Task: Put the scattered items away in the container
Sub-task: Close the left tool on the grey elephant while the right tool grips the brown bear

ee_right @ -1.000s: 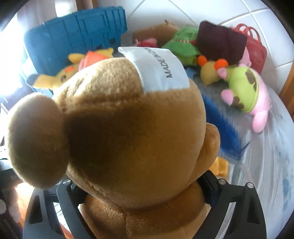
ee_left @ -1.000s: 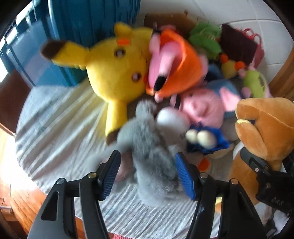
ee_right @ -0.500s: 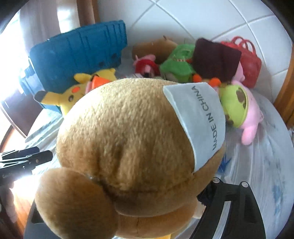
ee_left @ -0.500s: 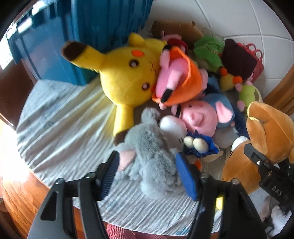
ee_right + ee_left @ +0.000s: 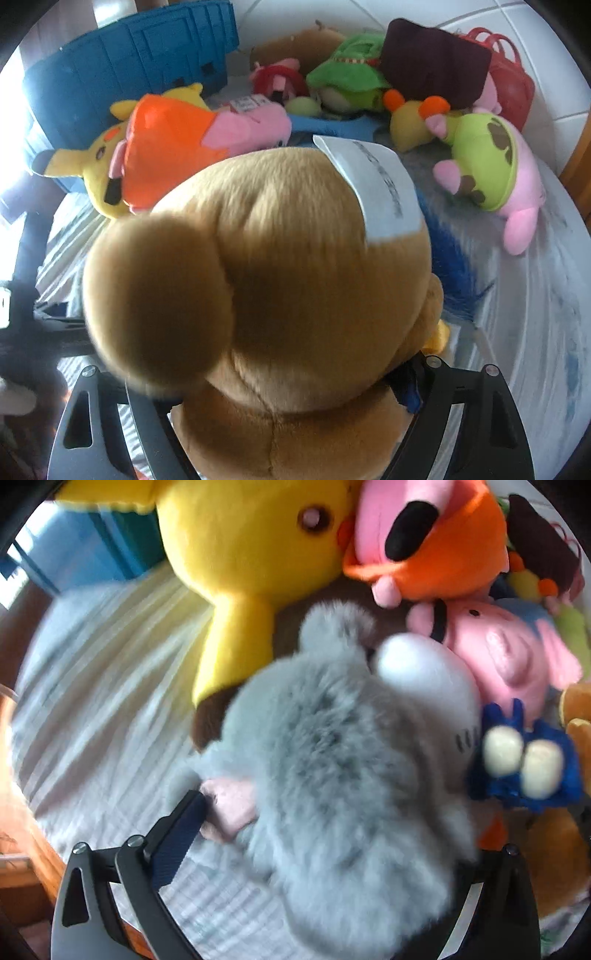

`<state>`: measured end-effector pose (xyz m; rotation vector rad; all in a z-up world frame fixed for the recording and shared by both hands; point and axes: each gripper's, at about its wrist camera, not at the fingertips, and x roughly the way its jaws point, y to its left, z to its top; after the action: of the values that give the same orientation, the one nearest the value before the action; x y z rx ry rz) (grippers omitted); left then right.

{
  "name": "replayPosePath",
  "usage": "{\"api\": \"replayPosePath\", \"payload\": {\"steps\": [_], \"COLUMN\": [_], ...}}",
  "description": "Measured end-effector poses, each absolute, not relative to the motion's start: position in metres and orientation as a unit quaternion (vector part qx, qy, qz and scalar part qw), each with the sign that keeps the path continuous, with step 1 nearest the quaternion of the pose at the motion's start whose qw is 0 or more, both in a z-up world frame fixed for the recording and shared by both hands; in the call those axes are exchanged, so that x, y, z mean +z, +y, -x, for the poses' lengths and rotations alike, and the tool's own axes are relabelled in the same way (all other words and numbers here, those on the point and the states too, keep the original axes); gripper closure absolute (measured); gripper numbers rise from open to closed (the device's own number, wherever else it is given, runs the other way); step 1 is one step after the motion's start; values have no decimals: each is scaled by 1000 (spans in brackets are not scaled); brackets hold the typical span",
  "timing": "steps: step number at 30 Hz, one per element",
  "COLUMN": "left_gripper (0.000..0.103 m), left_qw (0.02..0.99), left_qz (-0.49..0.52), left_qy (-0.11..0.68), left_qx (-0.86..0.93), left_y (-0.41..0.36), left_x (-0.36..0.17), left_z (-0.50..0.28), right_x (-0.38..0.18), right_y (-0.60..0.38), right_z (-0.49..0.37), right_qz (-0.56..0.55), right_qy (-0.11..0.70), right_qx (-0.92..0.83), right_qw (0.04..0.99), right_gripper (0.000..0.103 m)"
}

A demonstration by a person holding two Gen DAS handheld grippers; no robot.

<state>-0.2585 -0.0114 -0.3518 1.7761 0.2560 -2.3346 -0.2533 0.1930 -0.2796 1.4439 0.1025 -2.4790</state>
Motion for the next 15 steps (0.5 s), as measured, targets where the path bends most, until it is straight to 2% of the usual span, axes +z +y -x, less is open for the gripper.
{"api": "replayPosePath", "payload": {"steps": [3,5,6,7,9,12,13,15], "left_gripper": [3,11,20,31,38,46,51,57], "left_qw": [97,96,93,88,74,73,71,62], "left_qz": [-599,-596,-593,-592,-591,-586,-584,-576], "left_qy": [79,75,71,72,76,64,67,74], "left_qx": [-791,-794,-796,-798,-800,-805,-806,-811], "left_y": [-9,-9,-8,-7,-5,0,0,0], "left_x": [-354,-352,-349,-347,-344,-346,-344,-336], "left_z": [262,262,261,261,260,259,257,252], "right_x": [-284,-289,-291,-294,-300,-310,-312,-312], "right_y": [192,190,190,189,189,191,191,190], "right_z": [256,261,262,264,268,272,273,274], "right_qz": [-501,-505,-506,-509,-517,-527,-528,-527], "right_qy": [37,39,41,41,42,28,23,21], "right_qx": [-854,-852,-851,-850,-845,-839,-838,-839], "right_qw": [137,135,132,130,126,129,132,136], "right_gripper": [16,16,14,10,0,0,1,9]}}
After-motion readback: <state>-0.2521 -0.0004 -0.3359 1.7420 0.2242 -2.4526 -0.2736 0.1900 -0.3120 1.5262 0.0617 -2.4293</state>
